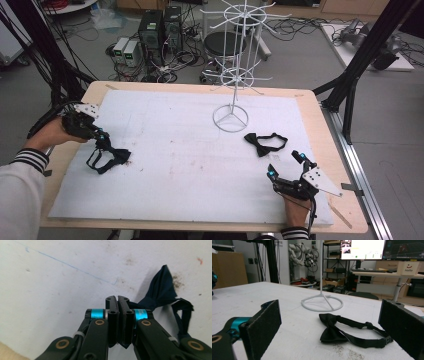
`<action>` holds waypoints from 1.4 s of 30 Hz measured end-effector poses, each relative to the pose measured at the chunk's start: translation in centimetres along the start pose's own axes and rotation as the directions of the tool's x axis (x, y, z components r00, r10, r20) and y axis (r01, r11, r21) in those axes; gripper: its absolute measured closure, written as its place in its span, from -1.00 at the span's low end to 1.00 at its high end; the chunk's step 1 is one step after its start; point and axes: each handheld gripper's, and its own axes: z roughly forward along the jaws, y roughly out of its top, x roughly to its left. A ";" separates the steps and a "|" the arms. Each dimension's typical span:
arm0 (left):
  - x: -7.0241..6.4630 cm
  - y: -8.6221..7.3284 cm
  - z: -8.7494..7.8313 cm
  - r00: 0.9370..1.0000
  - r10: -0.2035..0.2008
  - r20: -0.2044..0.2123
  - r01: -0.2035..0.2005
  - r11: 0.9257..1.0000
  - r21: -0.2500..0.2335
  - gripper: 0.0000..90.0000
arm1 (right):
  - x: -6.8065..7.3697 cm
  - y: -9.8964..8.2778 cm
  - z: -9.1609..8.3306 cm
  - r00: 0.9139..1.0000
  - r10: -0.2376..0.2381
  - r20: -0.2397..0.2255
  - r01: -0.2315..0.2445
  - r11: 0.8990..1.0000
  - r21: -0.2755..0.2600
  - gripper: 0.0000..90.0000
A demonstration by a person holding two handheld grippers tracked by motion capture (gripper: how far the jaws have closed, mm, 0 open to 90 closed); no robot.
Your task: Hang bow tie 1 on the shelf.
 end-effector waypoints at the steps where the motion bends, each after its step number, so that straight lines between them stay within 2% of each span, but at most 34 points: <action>1: -0.1 0.0 -0.1 1.000 -0.007 0.000 0.007 1.000 -0.008 0.93 | 0.0 0.0 0.0 1.000 0.000 -0.001 0.000 1.000 0.000 -0.92; 5: -0.5 0.3 -0.7 1.000 -0.028 -0.004 0.028 0.999 -0.043 0.93 | 0.0 0.0 0.0 1.000 0.002 0.000 -0.002 1.000 0.001 -0.92; 7: -0.6 0.5 -1.1 1.000 -0.024 -0.003 0.024 0.998 -0.060 0.93 | 0.0 0.0 0.0 1.000 0.001 -0.001 -0.001 1.000 0.002 -0.92; 9: -1.0 0.7 -1.2 0.999 -0.050 -0.011 0.048 0.994 -0.103 0.93 | 0.0 0.0 0.0 1.000 0.009 -0.001 -0.009 1.000 0.005 -0.92; 12: -1.2 1.0 -1.6 0.998 -0.054 -0.021 0.051 0.990 -0.130 0.93 | 0.0 0.0 0.0 1.000 0.008 -0.001 -0.008 1.000 0.007 -0.92; 13: -1.2 1.0 -1.7 0.998 -0.053 -0.030 0.049 0.990 -0.135 0.93 | 0.0 0.0 0.0 1.000 0.007 0.000 -0.007 1.000 0.007 -0.92; 14: -1.3 1.1 -1.8 0.996 -0.055 -0.064 0.045 0.989 -0.141 0.93 | 0.0 0.0 0.0 1.000 0.008 0.000 -0.008 1.000 0.006 -0.92; 15: -1.4 1.2 -2.0 0.995 -0.060 -0.080 0.047 0.988 -0.150 0.93 | 0.0 0.0 0.0 1.000 0.008 0.000 -0.008 1.000 0.006 -0.92; 17: -1.7 1.5 -2.1 0.992 -0.075 -0.105 0.056 0.983 -0.176 0.93 | 0.0 0.0 0.0 1.000 0.006 0.002 -0.006 1.000 0.005 -0.92; 19: -1.8 1.7 -2.2 0.991 -0.086 -0.105 0.065 0.979 -0.193 0.93 | 0.0 0.0 0.0 1.000 0.010 0.002 -0.010 1.000 0.008 -0.92; 20: -2.0 1.9 -2.2 0.987 -0.097 -0.127 0.070 0.977 -0.202 0.93 | 0.0 0.0 0.0 1.000 0.009 0.001 -0.009 1.000 0.007 -0.92; 23: -2.2 2.1 -2.3 0.985 -0.125 -0.120 0.090 0.962 -0.257 0.93 | 0.0 0.0 0.0 1.000 0.013 0.002 -0.014 1.000 0.009 -0.92; 27: -2.6 2.6 -2.2 0.986 -0.138 -0.092 0.104 0.946 -0.306 0.93 | -0.1 0.0 0.0 1.000 0.019 0.001 -0.019 1.000 0.008 -0.92; 32: -3.2 3.4 -2.3 0.988 -0.138 -0.065 0.105 0.926 -0.362 0.93 | -0.2 0.1 0.1 1.000 0.022 0.001 -0.022 1.000 0.010 -0.92; 38: -4.1 4.5 -2.5 0.990 -0.124 -0.064 0.090 0.915 -0.393 0.92 | -0.3 0.1 0.2 1.000 0.020 -0.014 -0.020 1.000 0.023 -0.92; 42: -4.8 5.4 -2.4 0.993 -0.109 -0.039 0.082 0.902 -0.424 0.92 | -0.3 0.1 0.3 0.999 0.029 -0.022 -0.029 0.999 0.030 -0.92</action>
